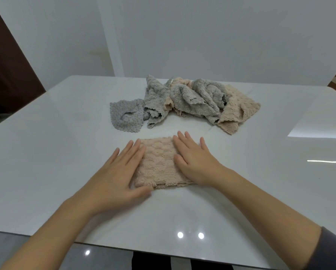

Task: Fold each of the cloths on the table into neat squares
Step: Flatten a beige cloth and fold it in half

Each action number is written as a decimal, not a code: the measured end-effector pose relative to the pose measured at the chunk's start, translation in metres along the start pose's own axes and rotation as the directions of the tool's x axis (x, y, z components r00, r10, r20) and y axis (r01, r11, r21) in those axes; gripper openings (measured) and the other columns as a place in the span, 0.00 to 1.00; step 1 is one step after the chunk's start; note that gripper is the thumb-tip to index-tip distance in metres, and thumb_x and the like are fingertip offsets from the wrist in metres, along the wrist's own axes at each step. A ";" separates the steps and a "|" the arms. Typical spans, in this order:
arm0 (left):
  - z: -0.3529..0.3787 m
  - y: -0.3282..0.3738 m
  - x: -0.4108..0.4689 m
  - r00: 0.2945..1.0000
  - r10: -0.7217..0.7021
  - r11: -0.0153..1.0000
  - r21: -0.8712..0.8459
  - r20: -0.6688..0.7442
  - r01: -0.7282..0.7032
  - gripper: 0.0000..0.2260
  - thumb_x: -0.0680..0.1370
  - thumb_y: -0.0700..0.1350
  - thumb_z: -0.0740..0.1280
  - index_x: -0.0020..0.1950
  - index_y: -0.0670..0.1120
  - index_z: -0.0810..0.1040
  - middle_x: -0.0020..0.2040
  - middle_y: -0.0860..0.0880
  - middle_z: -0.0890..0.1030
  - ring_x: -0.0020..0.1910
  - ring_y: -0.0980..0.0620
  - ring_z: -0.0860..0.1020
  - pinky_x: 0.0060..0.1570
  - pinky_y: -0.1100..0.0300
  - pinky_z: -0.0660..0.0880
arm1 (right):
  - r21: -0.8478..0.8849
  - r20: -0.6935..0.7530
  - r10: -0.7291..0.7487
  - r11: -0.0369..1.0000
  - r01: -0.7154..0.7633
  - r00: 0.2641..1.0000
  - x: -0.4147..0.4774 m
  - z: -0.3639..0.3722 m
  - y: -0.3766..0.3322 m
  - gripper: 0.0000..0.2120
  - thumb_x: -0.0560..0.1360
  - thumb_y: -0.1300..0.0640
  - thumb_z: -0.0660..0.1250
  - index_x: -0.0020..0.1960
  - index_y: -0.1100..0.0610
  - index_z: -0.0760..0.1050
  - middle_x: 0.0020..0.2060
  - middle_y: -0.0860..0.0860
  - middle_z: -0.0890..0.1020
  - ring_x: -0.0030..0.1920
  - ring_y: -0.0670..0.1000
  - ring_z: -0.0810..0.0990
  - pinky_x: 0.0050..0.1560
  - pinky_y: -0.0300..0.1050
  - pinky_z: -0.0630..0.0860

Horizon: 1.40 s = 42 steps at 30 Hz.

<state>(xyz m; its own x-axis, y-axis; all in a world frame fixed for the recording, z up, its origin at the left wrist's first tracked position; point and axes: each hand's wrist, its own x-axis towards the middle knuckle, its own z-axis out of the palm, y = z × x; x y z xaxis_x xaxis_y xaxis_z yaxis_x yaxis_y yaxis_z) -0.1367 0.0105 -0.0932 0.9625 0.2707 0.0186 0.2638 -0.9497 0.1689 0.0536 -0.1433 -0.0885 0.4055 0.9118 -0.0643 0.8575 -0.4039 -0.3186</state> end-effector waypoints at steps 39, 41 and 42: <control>0.004 0.037 0.052 0.585 0.801 0.573 0.119 0.129 -0.811 0.31 0.82 0.56 0.52 0.79 0.38 0.52 0.80 0.41 0.50 0.79 0.47 0.47 0.76 0.48 0.51 | -0.254 0.129 -0.555 0.783 0.568 0.822 0.089 -0.042 0.006 0.28 0.83 0.49 0.44 0.80 0.57 0.44 0.79 0.51 0.45 0.79 0.47 0.42 0.78 0.52 0.41; 0.006 0.037 0.061 0.551 0.821 0.542 0.099 0.148 -0.834 0.31 0.82 0.56 0.52 0.79 0.37 0.52 0.80 0.40 0.50 0.79 0.46 0.47 0.76 0.47 0.52 | -0.228 0.142 -0.582 0.768 0.598 0.801 0.096 -0.036 0.001 0.28 0.83 0.48 0.45 0.80 0.58 0.45 0.79 0.52 0.47 0.79 0.48 0.43 0.78 0.52 0.41; 0.009 0.036 0.065 0.545 0.823 0.537 0.096 0.158 -0.838 0.32 0.82 0.56 0.52 0.79 0.37 0.52 0.79 0.39 0.50 0.79 0.46 0.47 0.76 0.47 0.52 | -0.224 0.169 -0.588 0.759 0.612 0.791 0.098 -0.030 0.001 0.29 0.83 0.48 0.44 0.80 0.58 0.45 0.79 0.52 0.47 0.79 0.48 0.44 0.78 0.53 0.41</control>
<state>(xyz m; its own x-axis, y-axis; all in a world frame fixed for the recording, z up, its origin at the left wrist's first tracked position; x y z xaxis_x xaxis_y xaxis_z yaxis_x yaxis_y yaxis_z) -0.0639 -0.0076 -0.0951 0.7521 -0.6590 -0.0067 -0.6590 -0.7519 -0.0192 0.1036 -0.0568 -0.0671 -0.2367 0.9713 -0.0234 0.9696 0.2346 -0.0689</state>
